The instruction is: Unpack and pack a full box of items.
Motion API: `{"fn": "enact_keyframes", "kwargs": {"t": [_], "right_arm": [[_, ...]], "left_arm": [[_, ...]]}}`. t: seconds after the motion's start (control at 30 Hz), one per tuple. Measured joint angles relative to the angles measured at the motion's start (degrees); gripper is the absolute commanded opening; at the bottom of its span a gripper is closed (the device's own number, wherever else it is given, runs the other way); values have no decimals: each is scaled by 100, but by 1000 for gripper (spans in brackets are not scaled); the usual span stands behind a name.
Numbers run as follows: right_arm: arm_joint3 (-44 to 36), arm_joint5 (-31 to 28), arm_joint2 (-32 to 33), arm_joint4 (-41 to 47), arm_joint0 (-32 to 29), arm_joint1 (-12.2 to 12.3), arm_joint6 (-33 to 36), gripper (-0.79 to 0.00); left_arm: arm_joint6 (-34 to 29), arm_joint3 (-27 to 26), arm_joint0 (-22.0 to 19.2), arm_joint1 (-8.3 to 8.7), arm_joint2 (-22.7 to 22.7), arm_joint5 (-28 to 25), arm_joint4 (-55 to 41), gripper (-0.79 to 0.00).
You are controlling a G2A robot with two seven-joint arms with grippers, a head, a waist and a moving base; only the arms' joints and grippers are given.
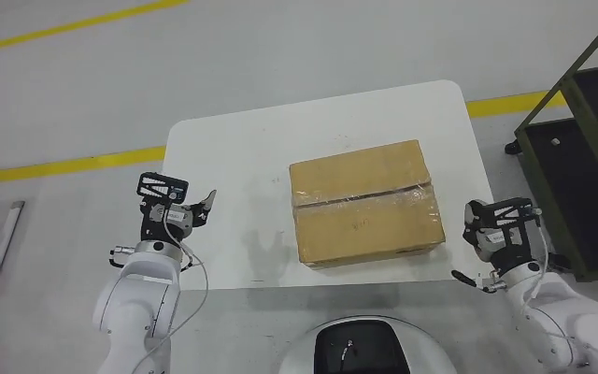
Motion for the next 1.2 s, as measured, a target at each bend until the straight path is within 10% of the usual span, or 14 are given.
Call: {"fn": "enact_keyframes", "kwargs": {"t": [0.33,0.73,0.77,0.8,0.83,0.87,1.2], "right_arm": [[510,-191,-741,-75,491,-64,-451,-785],[-847,-593,309,-268,1060,30,186,-785],[-861,-648,335,-242,1089,34,217,-714],[-850,-722,349,-177,1121,38,260,0],[-827,-771,350,-127,1140,40,300,0],[-810,-798,350,-97,1152,41,328,-779],[-803,-801,347,-91,1153,42,337,-236]], "left_arm": [[422,-82,568,-23,-70,161,-546,0],[937,-118,963,-62,1,480,-980,0],[1036,-127,994,-63,24,472,-948,0],[1149,-126,1036,-66,49,482,-921,0],[1200,-125,1060,-69,62,511,-918,0],[1219,-123,1072,-71,70,536,-923,0],[1213,-122,1073,-71,71,548,-932,0]]}}
